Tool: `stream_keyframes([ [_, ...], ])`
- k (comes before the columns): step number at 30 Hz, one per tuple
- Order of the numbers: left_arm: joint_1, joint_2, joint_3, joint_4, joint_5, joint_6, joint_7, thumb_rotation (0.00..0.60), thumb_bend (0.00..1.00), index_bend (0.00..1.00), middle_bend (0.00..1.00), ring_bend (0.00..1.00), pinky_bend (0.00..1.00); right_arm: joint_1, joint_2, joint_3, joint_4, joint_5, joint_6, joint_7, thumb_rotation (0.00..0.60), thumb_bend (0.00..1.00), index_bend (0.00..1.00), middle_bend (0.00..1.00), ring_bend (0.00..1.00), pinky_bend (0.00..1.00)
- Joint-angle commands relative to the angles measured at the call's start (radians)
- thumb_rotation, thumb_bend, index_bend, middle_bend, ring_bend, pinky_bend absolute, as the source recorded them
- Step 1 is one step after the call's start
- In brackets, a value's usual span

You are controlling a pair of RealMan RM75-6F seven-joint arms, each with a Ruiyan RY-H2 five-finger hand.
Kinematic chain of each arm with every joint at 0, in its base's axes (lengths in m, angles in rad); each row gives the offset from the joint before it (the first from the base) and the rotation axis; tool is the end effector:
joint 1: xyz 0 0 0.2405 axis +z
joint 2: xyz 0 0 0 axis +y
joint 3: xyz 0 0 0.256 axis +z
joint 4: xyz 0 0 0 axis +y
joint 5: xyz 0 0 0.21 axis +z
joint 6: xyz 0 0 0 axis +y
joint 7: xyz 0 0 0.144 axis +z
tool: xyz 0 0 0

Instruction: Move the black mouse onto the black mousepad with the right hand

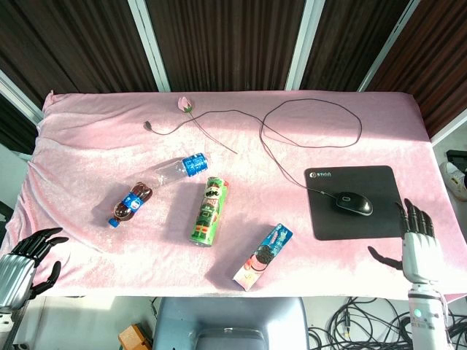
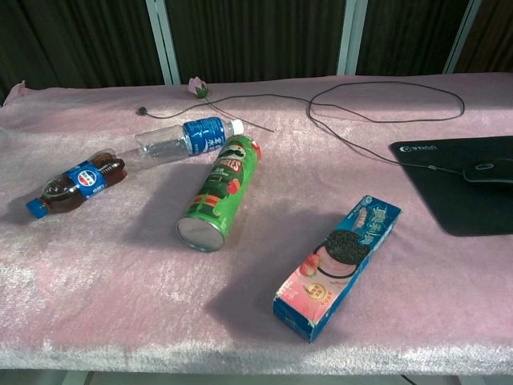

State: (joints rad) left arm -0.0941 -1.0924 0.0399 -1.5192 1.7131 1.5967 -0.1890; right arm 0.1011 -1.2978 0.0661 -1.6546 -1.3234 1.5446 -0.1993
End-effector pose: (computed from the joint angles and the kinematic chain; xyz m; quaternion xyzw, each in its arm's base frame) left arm -0.3025 0.1633 0.1652 -0.6413 -0.3619 -0.4491 0.5061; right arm -0.3016 -0.1849 0.1155 0.5325 -0.4188 0.3761 0.6321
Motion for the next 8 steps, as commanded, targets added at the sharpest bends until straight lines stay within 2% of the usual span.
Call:
stream_keyframes([
  [1,0.000,-0.002,-0.003,0.000,-0.007,-0.001,0.004,0.600,0.51,0.30,0.19,0.18,0.29,-0.056,0.041,-0.064,-0.041,-0.090,0.044,-0.073,0.600,0.27,0.01,0.00,0.00,0.19],
  [8,0.001,-0.005,-0.005,-0.005,-0.013,-0.004,0.020,0.600,0.51,0.30,0.19,0.18,0.29,-0.066,0.076,-0.065,-0.073,-0.052,0.001,-0.088,0.600,0.27,0.01,0.00,0.00,0.19],
])
